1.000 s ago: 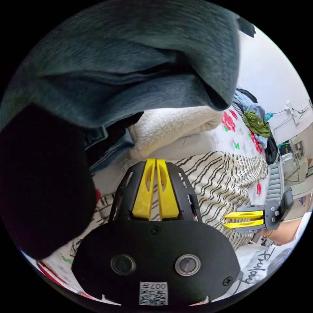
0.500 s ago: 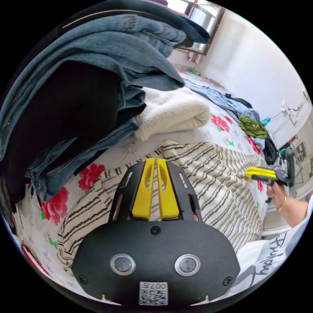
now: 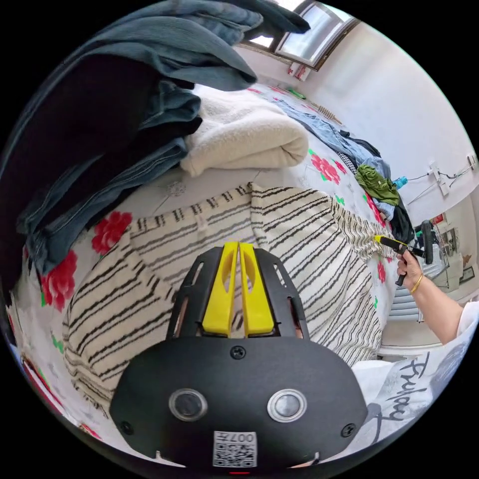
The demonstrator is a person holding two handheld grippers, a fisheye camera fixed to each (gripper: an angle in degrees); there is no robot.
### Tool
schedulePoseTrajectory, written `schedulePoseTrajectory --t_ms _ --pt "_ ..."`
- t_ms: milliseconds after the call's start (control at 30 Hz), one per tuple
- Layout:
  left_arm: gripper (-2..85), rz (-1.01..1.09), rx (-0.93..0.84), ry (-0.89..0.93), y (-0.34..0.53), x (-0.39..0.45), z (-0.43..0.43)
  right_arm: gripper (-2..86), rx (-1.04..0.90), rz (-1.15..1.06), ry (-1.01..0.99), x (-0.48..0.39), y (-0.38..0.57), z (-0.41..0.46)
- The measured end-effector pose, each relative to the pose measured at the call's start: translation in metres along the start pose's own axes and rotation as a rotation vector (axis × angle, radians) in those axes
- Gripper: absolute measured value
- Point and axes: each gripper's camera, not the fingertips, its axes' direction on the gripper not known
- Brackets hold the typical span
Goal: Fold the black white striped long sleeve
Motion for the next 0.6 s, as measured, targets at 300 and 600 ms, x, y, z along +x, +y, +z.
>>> schedulePoseTrajectory --t_ms 300,600 --pt "-1.0 -0.477 -0.017 -0.122 0.176 -0.103 -0.137 10.4 0.259 0.690 -0.098 0.164 0.116 -0.069" --pt "0.6 -0.822 -0.099 -0.285 0.337 -0.119 -0.228 4.3 0.427 0.840 -0.304 0.227 0.117 -0.055"
